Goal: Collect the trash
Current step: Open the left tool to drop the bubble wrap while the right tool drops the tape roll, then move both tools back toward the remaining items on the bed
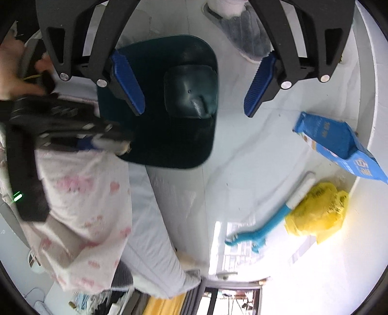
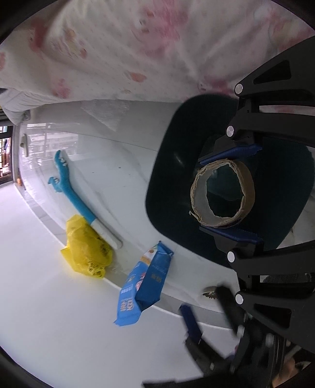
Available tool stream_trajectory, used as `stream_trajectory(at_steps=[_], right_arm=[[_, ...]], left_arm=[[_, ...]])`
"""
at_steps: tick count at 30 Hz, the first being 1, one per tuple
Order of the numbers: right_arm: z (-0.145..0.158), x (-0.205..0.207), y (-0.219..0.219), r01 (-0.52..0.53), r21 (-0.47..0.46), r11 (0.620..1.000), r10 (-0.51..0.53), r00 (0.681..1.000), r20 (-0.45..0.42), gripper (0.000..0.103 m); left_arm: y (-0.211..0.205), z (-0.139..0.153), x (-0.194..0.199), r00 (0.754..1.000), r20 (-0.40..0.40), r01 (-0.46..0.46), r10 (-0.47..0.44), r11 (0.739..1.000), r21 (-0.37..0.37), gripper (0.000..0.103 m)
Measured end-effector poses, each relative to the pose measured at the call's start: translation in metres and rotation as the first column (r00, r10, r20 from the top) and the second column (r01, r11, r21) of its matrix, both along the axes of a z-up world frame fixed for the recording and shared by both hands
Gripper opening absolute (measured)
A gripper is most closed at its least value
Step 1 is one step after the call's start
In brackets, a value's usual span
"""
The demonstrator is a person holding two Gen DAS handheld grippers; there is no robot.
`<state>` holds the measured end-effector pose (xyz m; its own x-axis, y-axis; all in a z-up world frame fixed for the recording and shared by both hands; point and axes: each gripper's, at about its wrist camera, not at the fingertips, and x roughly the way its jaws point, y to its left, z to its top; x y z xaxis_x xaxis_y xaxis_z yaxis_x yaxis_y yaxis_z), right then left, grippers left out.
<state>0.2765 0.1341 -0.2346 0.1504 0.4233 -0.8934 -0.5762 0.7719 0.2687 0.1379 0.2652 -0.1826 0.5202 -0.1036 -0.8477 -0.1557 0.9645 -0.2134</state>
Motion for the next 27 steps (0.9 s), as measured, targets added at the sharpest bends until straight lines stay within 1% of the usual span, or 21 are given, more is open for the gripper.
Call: stream_trajectory(at_steps=[4,8,9,15,19,20,22,24,27], right_arm=[[-0.016,-0.001,0.009,-0.012,-0.025,1.000,0.011,1.000,-0.020,0.049],[-0.032,-0.003,0.015,-0.023,-0.060,0.998,0.021,0.999,-0.040,0.049],[-0.034,-0.003,0.016,-0.024,-0.066,0.997,0.021,0.999,-0.043,0.049],[-0.050,-0.006,0.018,-0.036,-0.108,0.993,0.029,0.997,-0.066,0.050],[-0.052,-0.009,0.018,-0.044,-0.126,0.991,0.036,0.997,-0.066,0.051],[-0.051,-0.010,0.017,-0.046,-0.127,0.991,0.037,0.997,-0.066,0.052],[-0.047,-0.012,0.017,-0.049,-0.124,0.991,0.041,0.997,-0.063,0.061],[-0.041,-0.014,0.015,-0.047,-0.114,0.992,0.041,0.998,-0.056,0.064],[-0.031,-0.014,0.012,-0.040,-0.093,0.995,0.036,0.998,-0.046,0.064]], left_arm=[[0.001,0.018,-0.005,0.999,0.052,0.005,-0.007,1.000,0.030,0.085],[-0.006,0.040,-0.007,0.993,0.110,0.033,-0.040,0.998,0.061,0.085],[-0.009,0.049,-0.008,0.990,0.133,0.041,-0.050,0.997,0.069,0.085],[-0.016,0.080,-0.014,0.974,0.216,0.054,-0.069,0.996,0.073,0.085],[-0.017,0.094,-0.017,0.964,0.257,0.050,-0.068,0.996,0.073,0.085],[-0.018,0.098,-0.018,0.961,0.268,0.048,-0.067,0.996,0.076,0.085],[-0.017,0.104,-0.018,0.956,0.286,0.046,-0.067,0.996,0.077,0.085],[-0.018,0.110,-0.019,0.951,0.303,0.044,-0.068,0.996,0.082,0.085],[-0.019,0.117,-0.021,0.944,0.321,0.046,-0.073,0.995,0.092,0.085]])
